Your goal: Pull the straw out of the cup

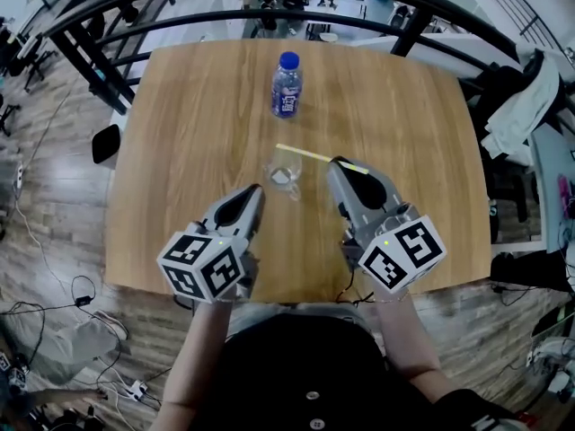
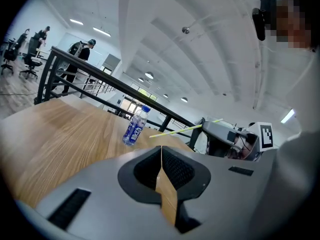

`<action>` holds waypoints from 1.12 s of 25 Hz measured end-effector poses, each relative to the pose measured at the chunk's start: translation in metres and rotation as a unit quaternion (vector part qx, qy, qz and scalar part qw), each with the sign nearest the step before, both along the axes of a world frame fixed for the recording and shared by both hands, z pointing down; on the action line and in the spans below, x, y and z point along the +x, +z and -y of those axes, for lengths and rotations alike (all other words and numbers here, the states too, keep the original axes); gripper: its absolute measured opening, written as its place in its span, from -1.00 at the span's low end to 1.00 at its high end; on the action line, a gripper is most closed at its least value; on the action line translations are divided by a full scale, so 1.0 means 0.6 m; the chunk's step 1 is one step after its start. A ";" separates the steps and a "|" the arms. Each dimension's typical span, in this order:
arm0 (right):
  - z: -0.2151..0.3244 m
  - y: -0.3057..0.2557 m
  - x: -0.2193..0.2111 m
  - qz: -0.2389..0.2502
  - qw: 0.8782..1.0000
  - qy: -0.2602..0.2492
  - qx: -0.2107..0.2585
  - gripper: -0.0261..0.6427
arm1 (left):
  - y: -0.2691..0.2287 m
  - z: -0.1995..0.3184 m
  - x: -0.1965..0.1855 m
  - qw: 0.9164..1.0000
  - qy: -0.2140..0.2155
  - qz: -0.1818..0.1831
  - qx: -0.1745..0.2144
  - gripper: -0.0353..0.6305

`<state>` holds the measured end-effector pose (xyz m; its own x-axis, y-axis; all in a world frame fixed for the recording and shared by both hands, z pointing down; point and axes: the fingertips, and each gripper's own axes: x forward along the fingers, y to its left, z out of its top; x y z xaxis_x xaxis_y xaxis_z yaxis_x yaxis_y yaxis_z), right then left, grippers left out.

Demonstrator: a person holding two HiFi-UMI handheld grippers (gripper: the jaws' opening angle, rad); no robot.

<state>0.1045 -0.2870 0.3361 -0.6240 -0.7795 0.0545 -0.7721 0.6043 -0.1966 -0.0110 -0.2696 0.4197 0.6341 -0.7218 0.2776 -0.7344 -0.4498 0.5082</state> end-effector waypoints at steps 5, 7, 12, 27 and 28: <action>-0.009 -0.044 0.001 0.016 1.000 -0.004 0.024 -0.85 | -0.025 0.003 -0.002 1.000 0.003 -0.004 0.018 -0.83; -0.013 -0.060 0.001 0.023 0.999 -0.009 0.032 -0.85 | -0.034 0.005 0.001 1.000 0.006 -0.007 0.024 -0.83; -0.024 -0.096 -0.001 0.033 0.998 -0.018 0.057 -0.85 | -0.063 0.007 0.003 0.999 0.013 -0.020 0.049 -0.83; -0.070 -0.180 -0.005 0.087 0.985 -0.062 0.137 -0.86 | -0.161 -0.010 -0.002 0.985 0.030 -0.076 0.154 -0.83; -0.075 -0.184 -0.006 0.092 0.983 -0.069 0.143 -0.86 | -0.165 -0.012 -0.001 0.983 0.032 -0.078 0.161 -0.83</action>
